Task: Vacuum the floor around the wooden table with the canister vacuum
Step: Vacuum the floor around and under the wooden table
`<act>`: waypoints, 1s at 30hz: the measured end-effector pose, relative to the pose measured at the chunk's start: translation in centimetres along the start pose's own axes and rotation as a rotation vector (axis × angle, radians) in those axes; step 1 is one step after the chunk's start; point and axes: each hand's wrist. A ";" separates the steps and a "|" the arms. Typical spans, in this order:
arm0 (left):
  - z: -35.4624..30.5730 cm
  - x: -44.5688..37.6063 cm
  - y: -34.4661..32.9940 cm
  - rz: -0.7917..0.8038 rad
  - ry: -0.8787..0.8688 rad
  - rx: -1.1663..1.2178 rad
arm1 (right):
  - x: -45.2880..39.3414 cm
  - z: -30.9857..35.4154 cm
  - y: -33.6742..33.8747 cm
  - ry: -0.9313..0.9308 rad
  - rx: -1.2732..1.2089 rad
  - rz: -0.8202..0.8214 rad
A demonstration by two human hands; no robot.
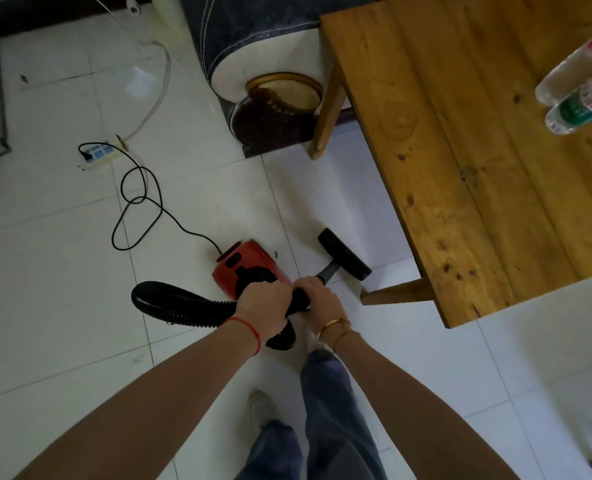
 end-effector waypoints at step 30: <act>10.7 -11.1 7.3 -0.110 0.481 0.515 | -24.1 8.6 8.6 0.499 0.479 0.454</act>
Point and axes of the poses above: each hand's wrist, its own x-axis away from the middle knuckle, its own y-axis out of the back of the hand, z = x × y, and after that the axes turned 5 degrees about -y, right-handed
